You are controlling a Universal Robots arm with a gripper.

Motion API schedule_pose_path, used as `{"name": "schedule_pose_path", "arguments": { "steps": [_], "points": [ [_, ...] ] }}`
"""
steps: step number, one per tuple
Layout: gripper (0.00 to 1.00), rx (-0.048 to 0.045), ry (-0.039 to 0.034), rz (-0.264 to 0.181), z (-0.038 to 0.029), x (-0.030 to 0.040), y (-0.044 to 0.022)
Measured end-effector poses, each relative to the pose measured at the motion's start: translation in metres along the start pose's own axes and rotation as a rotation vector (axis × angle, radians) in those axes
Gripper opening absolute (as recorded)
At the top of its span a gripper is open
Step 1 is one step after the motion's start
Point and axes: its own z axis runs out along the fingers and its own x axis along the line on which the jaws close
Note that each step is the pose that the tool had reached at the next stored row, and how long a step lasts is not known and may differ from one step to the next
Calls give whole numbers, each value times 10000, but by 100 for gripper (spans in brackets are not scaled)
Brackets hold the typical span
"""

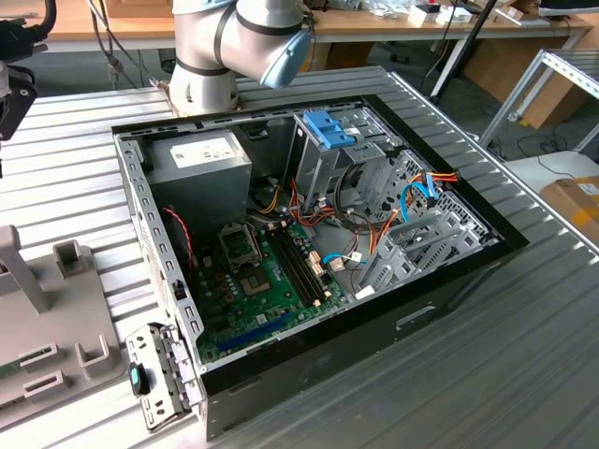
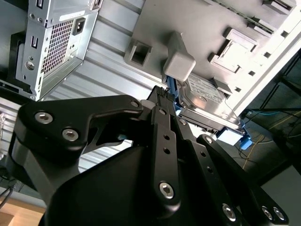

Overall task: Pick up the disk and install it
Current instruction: 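Reach for the disk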

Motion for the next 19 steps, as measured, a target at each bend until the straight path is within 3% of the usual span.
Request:
{"name": "schedule_pose_path", "arguments": {
  "steps": [14, 19],
  "points": [
    [11, 0, 0, 2, 0, 29, -2],
    [11, 0, -2, 0, -5, 188, -14]
  ]
}}
